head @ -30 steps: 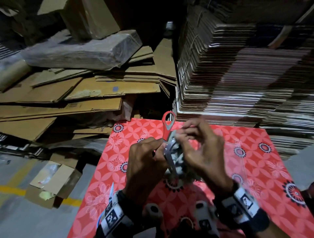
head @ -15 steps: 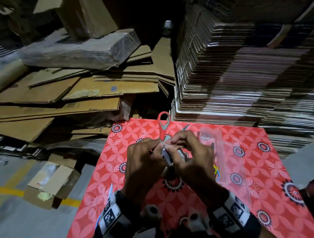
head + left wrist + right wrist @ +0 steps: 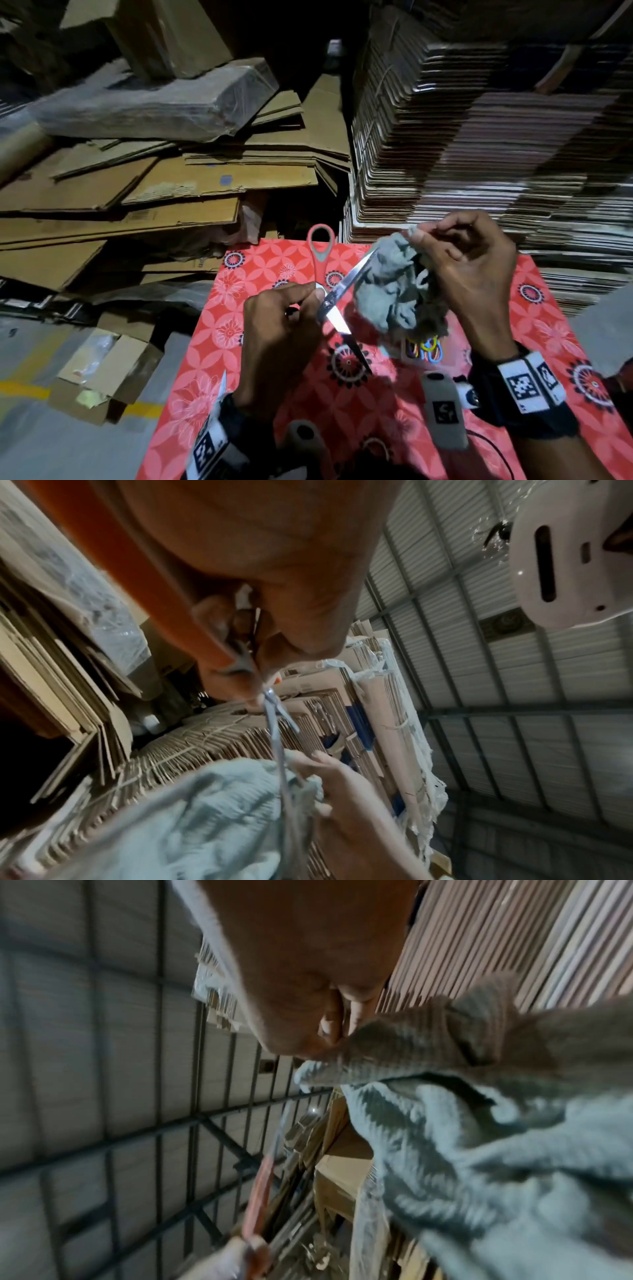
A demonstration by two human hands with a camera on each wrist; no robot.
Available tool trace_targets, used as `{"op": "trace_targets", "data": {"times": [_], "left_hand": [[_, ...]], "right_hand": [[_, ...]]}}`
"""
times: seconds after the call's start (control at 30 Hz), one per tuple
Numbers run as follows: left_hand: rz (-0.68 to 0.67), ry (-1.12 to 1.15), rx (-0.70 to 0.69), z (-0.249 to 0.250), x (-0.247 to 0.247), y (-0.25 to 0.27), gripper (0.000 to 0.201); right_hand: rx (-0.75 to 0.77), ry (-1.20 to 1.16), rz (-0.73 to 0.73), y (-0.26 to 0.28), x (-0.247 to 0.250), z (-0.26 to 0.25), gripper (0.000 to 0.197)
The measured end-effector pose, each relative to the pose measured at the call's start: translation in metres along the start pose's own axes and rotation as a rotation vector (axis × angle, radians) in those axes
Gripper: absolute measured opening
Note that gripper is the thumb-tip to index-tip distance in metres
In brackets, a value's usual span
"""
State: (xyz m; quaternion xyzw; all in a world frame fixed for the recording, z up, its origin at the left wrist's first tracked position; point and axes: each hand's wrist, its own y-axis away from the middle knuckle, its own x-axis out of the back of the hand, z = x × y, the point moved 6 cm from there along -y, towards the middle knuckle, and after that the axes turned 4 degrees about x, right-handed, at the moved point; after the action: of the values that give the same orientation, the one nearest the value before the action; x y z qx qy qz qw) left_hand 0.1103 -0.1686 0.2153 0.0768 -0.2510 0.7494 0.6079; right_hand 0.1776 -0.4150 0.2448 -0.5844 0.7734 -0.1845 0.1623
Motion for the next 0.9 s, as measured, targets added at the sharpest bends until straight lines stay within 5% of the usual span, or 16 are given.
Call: {"op": "trace_targets", "data": {"times": [0.6, 0.8, 0.9], "left_hand": [[0.041, -0.017, -0.03, 0.009, -0.001, -0.005, 0.029], [0.069, -0.073, -0.076, 0.012, -0.003, -0.006, 0.034], [0.102, -0.023, -0.053, 0.015, -0.003, -0.004, 0.028]], "right_hand": [[0.317, 0.28, -0.336, 0.072, -0.069, -0.023, 0.019], [0.277, 0.314, -0.167, 0.038, -0.052, -0.027, 0.019], [0.301, 0.327, -0.222, 0.049, -0.058, -0.028, 0.018]]}}
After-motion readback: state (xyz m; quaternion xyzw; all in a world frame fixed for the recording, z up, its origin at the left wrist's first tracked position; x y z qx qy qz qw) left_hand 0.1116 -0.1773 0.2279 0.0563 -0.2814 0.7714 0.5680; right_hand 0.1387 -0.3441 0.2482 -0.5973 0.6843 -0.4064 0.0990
